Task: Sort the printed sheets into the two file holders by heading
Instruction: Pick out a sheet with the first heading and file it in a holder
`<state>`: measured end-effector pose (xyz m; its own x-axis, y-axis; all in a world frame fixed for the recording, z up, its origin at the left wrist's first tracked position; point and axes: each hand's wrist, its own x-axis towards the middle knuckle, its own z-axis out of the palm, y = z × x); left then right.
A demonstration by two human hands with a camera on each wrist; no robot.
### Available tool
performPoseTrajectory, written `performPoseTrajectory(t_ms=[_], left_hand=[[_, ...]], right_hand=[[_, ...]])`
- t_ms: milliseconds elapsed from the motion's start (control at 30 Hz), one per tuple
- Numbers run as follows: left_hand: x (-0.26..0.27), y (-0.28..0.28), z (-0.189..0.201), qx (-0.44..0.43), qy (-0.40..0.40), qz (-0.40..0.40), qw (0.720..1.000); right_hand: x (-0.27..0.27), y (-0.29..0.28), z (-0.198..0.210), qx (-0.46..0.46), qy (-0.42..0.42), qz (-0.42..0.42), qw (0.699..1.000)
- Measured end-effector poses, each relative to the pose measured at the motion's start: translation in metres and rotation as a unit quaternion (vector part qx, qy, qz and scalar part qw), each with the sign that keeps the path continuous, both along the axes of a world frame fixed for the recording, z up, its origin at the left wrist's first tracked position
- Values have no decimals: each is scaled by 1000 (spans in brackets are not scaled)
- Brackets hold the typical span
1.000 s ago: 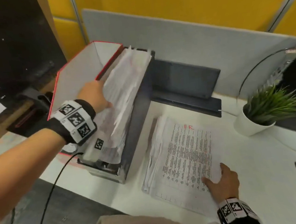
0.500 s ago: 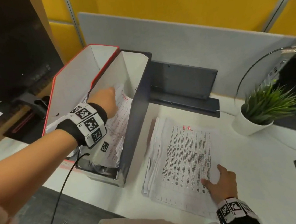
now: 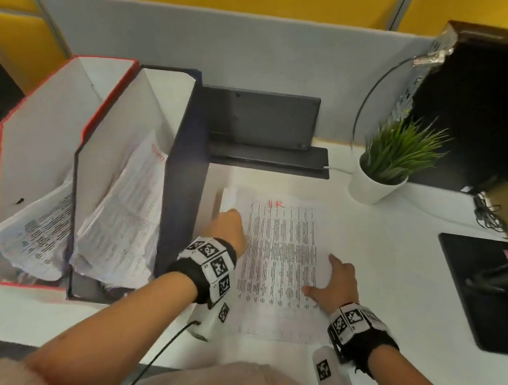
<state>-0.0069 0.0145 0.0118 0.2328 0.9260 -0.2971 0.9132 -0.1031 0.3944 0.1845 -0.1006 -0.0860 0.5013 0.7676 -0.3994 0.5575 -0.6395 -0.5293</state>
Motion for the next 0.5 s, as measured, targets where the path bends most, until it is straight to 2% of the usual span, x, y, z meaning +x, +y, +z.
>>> performPoseTrajectory(t_ms=[67, 133, 333, 500], left_hand=[[-4, 2, -25, -55, 18, 22, 998], [-9, 3, -43, -74, 5, 50, 996], [-13, 5, -53, -34, -53, 88, 994], [-16, -1, -56, -4, -26, 55, 998]], right_hand=[[0, -1, 1, -5, 3, 5, 1000], [-1, -3, 2, -12, 6, 15, 1000], [-7, -11, 4, -17, 48, 12, 999], [-10, -12, 15, -54, 21, 33, 998]])
